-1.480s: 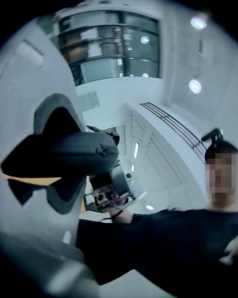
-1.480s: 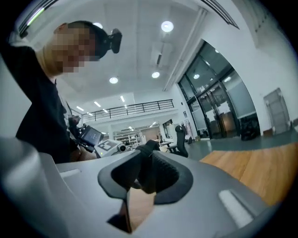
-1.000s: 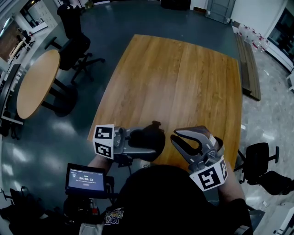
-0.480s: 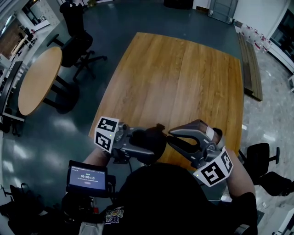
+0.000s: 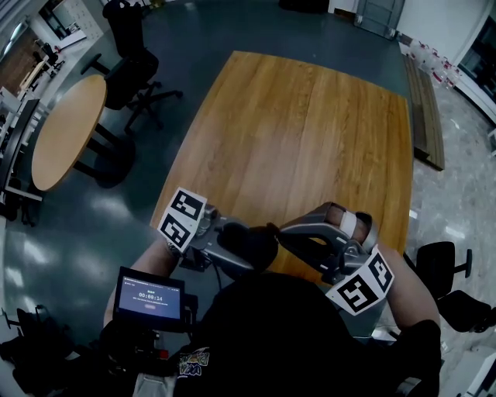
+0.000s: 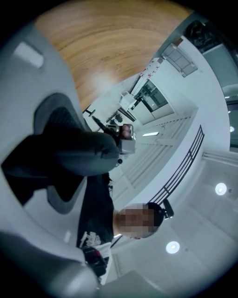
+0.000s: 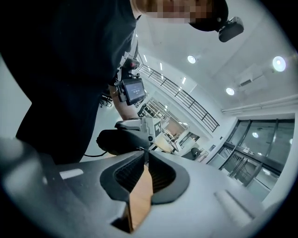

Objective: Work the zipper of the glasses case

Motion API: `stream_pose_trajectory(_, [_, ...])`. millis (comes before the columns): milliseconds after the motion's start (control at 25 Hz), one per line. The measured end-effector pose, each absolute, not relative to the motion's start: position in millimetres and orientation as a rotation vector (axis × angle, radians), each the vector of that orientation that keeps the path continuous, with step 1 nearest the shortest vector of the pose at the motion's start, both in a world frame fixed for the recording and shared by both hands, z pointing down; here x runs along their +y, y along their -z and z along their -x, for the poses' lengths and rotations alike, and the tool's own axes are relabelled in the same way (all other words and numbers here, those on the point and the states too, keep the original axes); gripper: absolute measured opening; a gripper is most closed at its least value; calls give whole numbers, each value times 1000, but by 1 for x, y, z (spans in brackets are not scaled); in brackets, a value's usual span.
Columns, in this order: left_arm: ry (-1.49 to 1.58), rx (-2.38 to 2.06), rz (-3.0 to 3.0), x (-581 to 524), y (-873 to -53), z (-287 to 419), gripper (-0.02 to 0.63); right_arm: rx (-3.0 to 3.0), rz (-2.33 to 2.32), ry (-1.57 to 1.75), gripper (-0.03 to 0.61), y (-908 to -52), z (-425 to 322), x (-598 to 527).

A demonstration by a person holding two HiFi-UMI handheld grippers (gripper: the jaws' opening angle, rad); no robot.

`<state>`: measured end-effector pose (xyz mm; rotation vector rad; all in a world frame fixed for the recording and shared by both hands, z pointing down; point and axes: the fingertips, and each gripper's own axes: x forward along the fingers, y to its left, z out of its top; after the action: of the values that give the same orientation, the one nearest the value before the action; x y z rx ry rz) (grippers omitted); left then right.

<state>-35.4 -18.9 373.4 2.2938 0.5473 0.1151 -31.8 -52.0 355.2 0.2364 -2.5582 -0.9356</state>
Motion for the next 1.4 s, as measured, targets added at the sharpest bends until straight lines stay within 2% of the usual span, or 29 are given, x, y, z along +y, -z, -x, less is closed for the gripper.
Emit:
stream_pose_trajectory(280, [-136, 595, -2268, -12, -377, 32, 267, -2541, -176, 937, 26, -358, 30, -47])
stream_pose_trajectory(480, [-276, 594, -2275, -9, -388, 35, 267, -2454, -43, 948, 68, -369, 28, -38])
stream_pose_trajectory(800, [-460, 619, -2293, -5, -406, 43, 267, -2384, 85, 973, 84, -383, 34, -32])
stream_pose_trajectory(960, [-477, 631, -2254, 4, -412, 40, 267, -2255, 119, 1155, 81, -395, 32, -20])
stream_pose_trajectory(1080, [-502, 655, -2216, 7, -417, 45, 267, -2179, 143, 1270, 48, -400, 36, -18])
stream_pose_trajectory(1160, [-488, 668, -2189, 9, -416, 47, 267, -2174, 146, 1280, 44, -401, 37, -16])
stream_pose_trajectory(1240, [-451, 658, -2169, 5, -411, 48, 267, -2188, 130, 1260, 11, -401, 37, -17])
stream_pose_trajectory(1400, [-406, 615, -2187, -6, -405, 48, 267, -2240, 86, 1174, 9, -399, 36, -25])
